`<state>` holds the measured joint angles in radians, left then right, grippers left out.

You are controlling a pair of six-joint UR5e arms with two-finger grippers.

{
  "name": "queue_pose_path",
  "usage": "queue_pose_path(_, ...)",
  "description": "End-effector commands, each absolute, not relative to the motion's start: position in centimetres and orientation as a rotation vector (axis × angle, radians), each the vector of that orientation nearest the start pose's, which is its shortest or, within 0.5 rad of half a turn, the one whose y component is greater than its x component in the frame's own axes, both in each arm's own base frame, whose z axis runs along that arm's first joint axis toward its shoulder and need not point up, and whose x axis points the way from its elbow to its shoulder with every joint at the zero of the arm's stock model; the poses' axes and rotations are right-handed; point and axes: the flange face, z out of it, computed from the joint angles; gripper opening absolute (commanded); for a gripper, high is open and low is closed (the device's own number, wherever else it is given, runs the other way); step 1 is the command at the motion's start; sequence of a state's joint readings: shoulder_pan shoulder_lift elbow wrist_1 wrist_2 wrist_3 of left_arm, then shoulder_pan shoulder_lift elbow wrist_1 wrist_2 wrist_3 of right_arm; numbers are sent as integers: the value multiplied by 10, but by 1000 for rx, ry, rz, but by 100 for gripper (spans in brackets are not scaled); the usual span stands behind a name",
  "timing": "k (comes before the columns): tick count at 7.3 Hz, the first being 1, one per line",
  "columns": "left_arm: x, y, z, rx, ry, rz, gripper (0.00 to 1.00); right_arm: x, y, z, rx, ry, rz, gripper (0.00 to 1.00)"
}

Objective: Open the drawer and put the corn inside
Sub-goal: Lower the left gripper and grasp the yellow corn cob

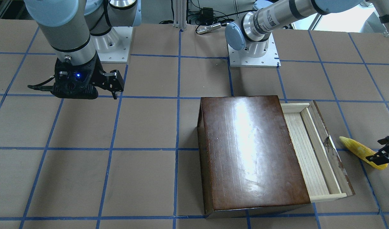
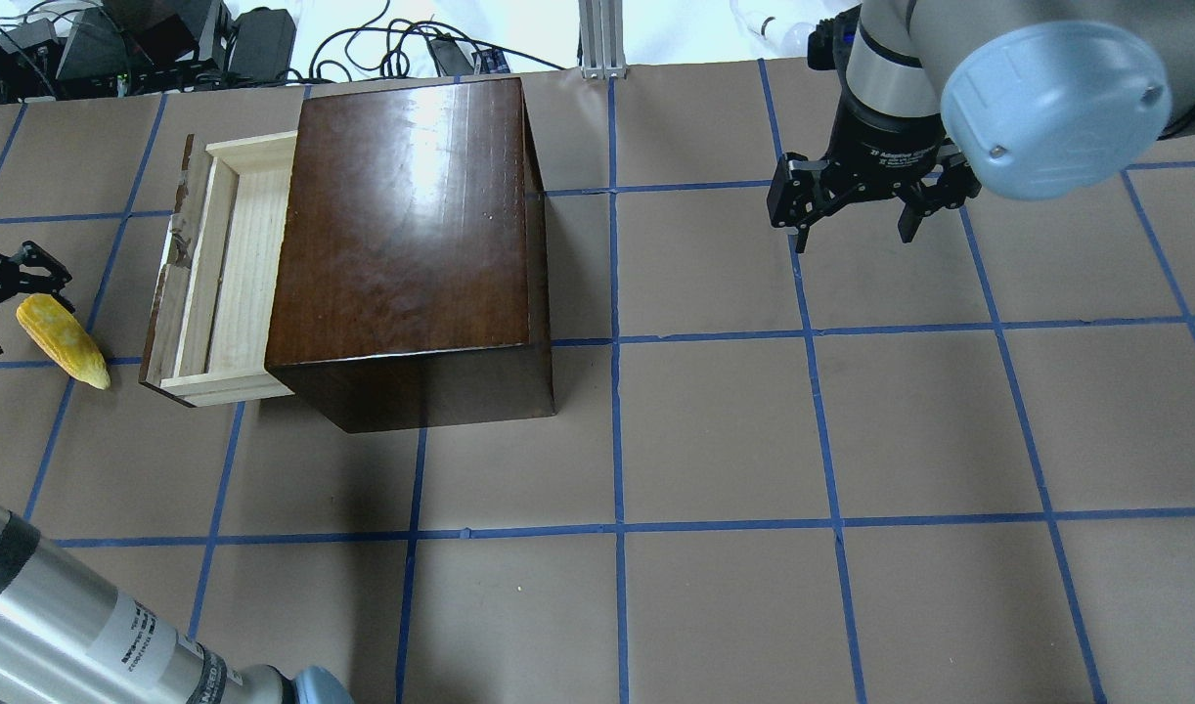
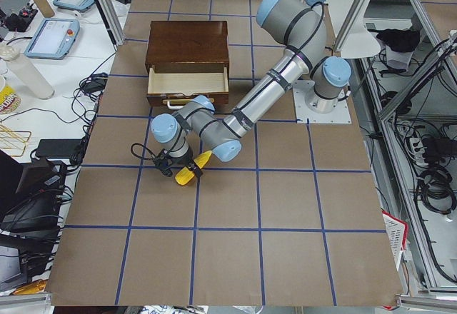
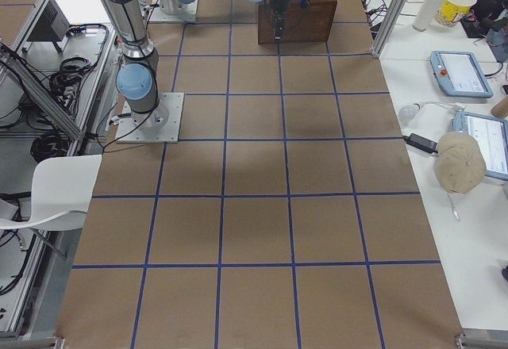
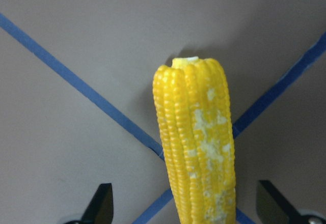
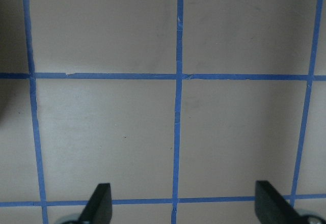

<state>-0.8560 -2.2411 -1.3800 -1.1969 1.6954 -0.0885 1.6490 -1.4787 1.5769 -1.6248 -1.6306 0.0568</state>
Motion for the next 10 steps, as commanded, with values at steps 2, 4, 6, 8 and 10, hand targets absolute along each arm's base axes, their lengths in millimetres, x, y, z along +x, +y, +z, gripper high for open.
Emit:
queue_pose_path(2, 368, -611, 186, -1305, 2759, 235, 100, 168, -513, 443, -37, 3203, 67, 100)
queue_pose_path(4, 368, -612, 181, -1312, 2762, 238, 83, 168, -513, 444, -37, 3203, 65, 100)
queue_pose_path(6, 368, -612, 183, -1305, 2768, 233, 0, 168, -514, 443, -37, 3203, 65, 100)
queue_pose_path(8, 368, -613, 200, -1287, 2774, 204, 0, 168, -513, 443, -37, 3203, 65, 100)
queue_pose_path(10, 359, -618, 227, -1172, 2815, 160, 0, 168, -513, 444, -36, 3203, 62, 100)
